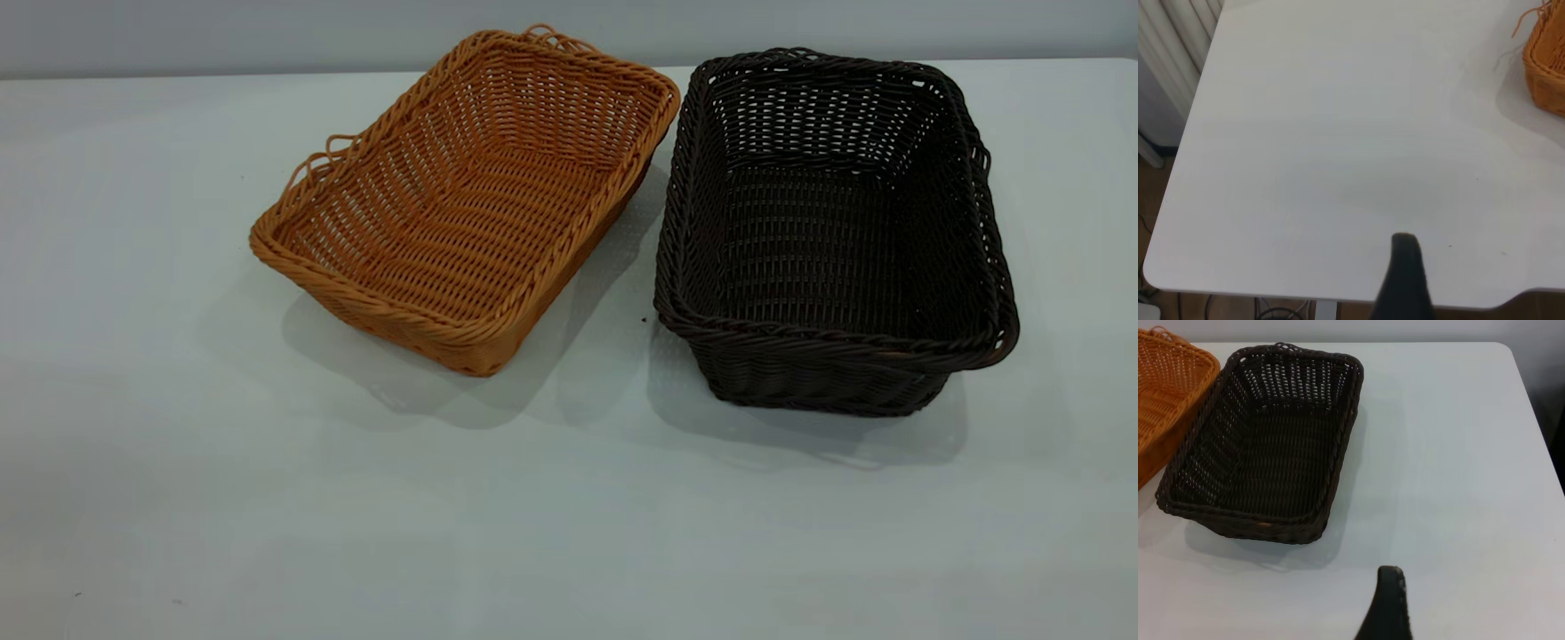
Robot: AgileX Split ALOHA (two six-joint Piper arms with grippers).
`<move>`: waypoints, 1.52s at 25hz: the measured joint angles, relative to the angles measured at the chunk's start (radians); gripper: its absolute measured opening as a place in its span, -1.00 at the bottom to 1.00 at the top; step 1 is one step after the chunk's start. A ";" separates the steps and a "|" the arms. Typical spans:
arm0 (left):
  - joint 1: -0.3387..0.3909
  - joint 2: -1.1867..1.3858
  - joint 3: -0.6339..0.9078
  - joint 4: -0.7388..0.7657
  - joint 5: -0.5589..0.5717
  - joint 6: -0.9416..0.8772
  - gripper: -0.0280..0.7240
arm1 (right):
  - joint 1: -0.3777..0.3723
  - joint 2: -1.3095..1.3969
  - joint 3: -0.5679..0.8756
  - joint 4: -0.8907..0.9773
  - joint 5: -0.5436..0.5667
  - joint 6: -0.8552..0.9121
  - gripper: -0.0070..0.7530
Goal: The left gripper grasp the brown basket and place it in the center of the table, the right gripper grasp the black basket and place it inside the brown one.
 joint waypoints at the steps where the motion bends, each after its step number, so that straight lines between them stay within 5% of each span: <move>1: 0.000 0.000 0.000 0.000 0.000 0.000 0.54 | 0.000 0.000 0.000 0.000 0.000 0.000 0.53; 26: 0.000 0.045 -0.008 -0.035 -0.007 -0.001 0.54 | 0.000 0.000 0.000 0.000 -0.001 0.000 0.53; 38: -0.002 0.726 -0.198 -0.192 -0.411 0.039 0.54 | 0.000 0.000 0.000 0.003 -0.001 0.026 0.53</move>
